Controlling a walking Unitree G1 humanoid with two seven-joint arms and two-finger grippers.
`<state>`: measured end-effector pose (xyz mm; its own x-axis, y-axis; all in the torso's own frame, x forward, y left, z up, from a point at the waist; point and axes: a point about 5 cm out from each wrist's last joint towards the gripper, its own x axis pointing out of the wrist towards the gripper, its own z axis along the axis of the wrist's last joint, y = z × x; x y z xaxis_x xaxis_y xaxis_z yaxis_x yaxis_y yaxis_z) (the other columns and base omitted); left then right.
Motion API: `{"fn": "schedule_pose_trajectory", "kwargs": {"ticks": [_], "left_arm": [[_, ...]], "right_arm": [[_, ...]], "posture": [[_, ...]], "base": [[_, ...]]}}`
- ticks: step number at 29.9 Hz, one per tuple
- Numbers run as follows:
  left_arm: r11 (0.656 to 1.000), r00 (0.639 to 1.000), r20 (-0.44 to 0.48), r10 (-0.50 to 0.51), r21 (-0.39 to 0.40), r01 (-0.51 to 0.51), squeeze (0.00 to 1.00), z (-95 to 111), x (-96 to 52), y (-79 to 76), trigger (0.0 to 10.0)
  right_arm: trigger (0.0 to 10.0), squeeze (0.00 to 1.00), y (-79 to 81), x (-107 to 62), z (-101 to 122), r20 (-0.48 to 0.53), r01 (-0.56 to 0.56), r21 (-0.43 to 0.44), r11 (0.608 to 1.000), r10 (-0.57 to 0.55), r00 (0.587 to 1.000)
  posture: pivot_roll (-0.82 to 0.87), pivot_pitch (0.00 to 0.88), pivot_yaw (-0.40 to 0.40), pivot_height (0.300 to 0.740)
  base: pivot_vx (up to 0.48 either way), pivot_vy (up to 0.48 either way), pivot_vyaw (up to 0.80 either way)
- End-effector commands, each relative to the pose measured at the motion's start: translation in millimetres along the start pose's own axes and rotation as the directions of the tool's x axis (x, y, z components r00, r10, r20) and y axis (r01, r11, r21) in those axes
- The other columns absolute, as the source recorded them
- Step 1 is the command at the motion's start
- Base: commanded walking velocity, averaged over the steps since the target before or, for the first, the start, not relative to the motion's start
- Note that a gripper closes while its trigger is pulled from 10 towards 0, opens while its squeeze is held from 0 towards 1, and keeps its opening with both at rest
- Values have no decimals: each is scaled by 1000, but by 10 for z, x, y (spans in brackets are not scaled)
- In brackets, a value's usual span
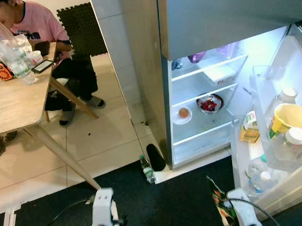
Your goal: Restocking fridge
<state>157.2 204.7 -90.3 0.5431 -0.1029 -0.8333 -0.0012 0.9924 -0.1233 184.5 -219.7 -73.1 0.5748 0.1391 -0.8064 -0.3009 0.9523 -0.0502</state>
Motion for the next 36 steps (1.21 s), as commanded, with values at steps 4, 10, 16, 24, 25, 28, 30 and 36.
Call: {"fn": "schedule_pose_trajectory", "kwargs": {"ticks": [4, 10, 16, 24, 25, 28, 30, 36], "left_arm": [[998, 993, -103, 55, 21, -53, 0, -283, -93, 135, 10000], [998, 990, -130, 58, 15, -56, 0, -390, -112, 109, 10000], [999, 990, -133, 40, 18, -38, 0, -398, -95, 45, 10000], [999, 991, -132, 36, 17, -34, 0, -386, -84, 22, 10000], [999, 991, -131, 35, 17, -33, 0, -382, -82, 19, 10000], [999, 991, -130, 34, 17, -32, 0, -381, -81, 17, 10000], [999, 991, -132, 35, 16, -33, 0, -386, -83, 19, 10000], [999, 990, -136, 35, 13, -34, 0, -399, -84, 13, 10000]], "right_arm": [[10000, 0, -258, -33, 219, 88, 162, -10, 987, -161, 983], [10000, 0, -795, -229, 642, 266, 433, 109, 895, -446, 855], [10000, 0, -1185, -461, 932, 352, 562, 170, 810, -582, 733], [10000, 0, -1410, -620, 1013, 331, 650, 300, 699, -715, 616], [10000, 0, -1441, -641, 994, 315, 665, 315, 677, -736, 600], [10000, 0, -1476, -663, 946, 286, 674, 340, 655, -755, 590], [10000, 0, -1503, -673, 821, 217, 693, 362, 623, -780, 587], [10000, 0, -1248, -477, 616, 161, 646, 288, 707, -701, 695]], "posture": [[-92, 104, 56, 740], [-81, 103, 54, 740], [-79, 105, 48, 740], [-77, 99, 46, 740], [-77, 99, 46, 740], [-71, 95, 45, 740], [-72, 92, 44, 740], [-69, 93, 42, 740]], "base": [[0, 0, 0], [0, 0, 0], [0, 0, 0], [0, 0, 0], [0, 0, 0], [0, 0, 0], [0, 0, 0], [0, 0, 0]]}}
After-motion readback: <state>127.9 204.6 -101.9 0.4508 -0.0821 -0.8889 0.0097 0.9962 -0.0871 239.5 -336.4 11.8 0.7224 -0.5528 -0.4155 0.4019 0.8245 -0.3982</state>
